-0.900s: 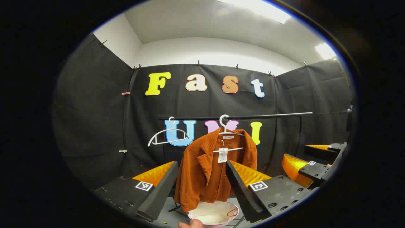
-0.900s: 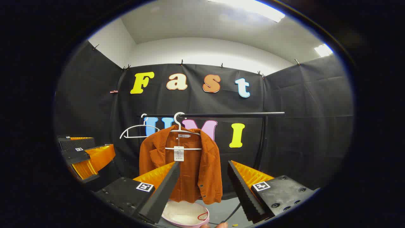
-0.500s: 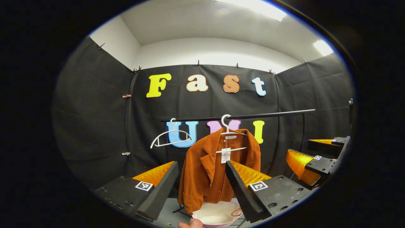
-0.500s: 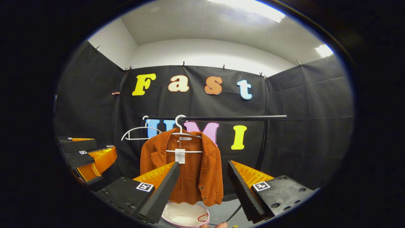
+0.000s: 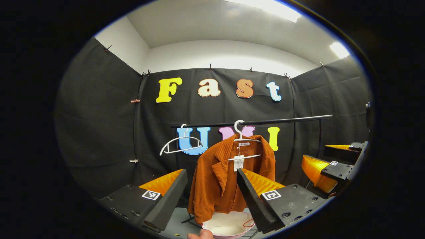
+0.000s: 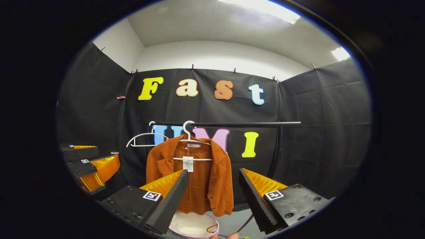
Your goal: Grasp the clothes on the hanger with both hands and then place them into the laundry hamper below.
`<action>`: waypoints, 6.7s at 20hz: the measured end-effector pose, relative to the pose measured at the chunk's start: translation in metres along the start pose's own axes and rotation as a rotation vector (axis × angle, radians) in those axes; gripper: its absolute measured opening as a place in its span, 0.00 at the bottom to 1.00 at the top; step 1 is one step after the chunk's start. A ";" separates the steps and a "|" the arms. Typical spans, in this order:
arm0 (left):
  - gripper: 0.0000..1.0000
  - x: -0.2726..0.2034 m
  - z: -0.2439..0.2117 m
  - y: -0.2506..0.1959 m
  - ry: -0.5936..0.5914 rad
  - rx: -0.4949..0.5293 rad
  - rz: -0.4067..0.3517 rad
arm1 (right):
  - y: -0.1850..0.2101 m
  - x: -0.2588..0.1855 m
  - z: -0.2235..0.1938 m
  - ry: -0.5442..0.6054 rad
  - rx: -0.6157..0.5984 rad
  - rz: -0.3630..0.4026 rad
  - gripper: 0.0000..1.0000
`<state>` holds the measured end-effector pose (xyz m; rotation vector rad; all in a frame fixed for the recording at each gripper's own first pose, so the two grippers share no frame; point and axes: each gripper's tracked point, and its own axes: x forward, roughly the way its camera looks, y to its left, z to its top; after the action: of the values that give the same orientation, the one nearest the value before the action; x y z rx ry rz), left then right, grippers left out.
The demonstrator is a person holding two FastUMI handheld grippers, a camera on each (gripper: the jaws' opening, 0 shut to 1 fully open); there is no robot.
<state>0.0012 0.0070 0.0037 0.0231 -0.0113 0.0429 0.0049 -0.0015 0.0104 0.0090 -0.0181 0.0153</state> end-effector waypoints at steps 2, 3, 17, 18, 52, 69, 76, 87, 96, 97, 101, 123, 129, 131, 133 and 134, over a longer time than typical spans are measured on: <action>0.95 -0.001 0.001 0.001 -0.001 0.002 0.003 | -0.001 -0.002 0.002 -0.004 -0.006 0.000 0.97; 0.95 -0.001 0.000 0.001 0.002 0.002 0.001 | -0.002 -0.002 0.003 -0.006 -0.011 -0.004 0.97; 0.92 0.103 -0.059 -0.021 0.049 -0.050 -0.019 | -0.008 0.109 -0.052 0.013 0.018 0.058 0.97; 0.95 0.118 -0.066 -0.023 0.055 -0.052 -0.016 | -0.009 0.126 -0.064 0.017 0.025 0.071 0.97; 0.05 0.284 -0.107 0.018 0.165 -0.087 0.080 | -0.033 0.331 -0.126 0.246 0.509 0.328 0.05; 0.05 0.309 -0.071 0.083 0.141 0.001 0.143 | -0.111 0.418 -0.149 0.200 0.398 0.063 0.04; 0.05 0.292 -0.155 0.108 0.282 -0.059 0.191 | -0.056 0.381 -0.230 0.347 0.409 0.168 0.04; 0.05 0.254 -0.192 0.005 0.308 -0.098 -0.076 | 0.087 0.269 -0.231 0.385 0.536 0.573 0.05; 0.05 0.246 -0.216 -0.057 0.314 -0.115 -0.189 | 0.109 0.245 -0.260 0.449 0.467 0.556 0.04; 0.05 0.246 -0.228 -0.062 0.335 -0.116 -0.194 | 0.107 0.245 -0.273 0.476 0.452 0.543 0.04; 0.05 0.252 -0.278 -0.072 0.427 -0.130 -0.193 | 0.101 0.245 -0.329 0.583 0.399 0.501 0.04; 0.73 0.236 -0.497 -0.062 0.850 -0.067 -0.058 | 0.050 0.206 -0.563 1.005 -0.087 0.339 0.95; 0.96 0.233 -0.486 -0.066 0.840 -0.044 -0.088 | 0.042 0.205 -0.557 0.978 -0.094 0.279 1.00; 0.96 0.233 -0.481 -0.066 0.832 -0.048 -0.089 | 0.049 0.201 -0.549 0.976 -0.064 0.288 1.00; 0.96 0.231 -0.470 -0.064 0.816 -0.059 -0.086 | 0.050 0.197 -0.535 0.955 -0.046 0.279 1.00; 0.96 0.230 -0.462 -0.061 0.800 -0.059 -0.080 | 0.050 0.197 -0.526 0.938 -0.036 0.267 1.00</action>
<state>0.2383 -0.0333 -0.4572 -0.0541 0.7875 -0.0306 0.2102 0.0563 -0.5111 -0.0373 0.9189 0.2850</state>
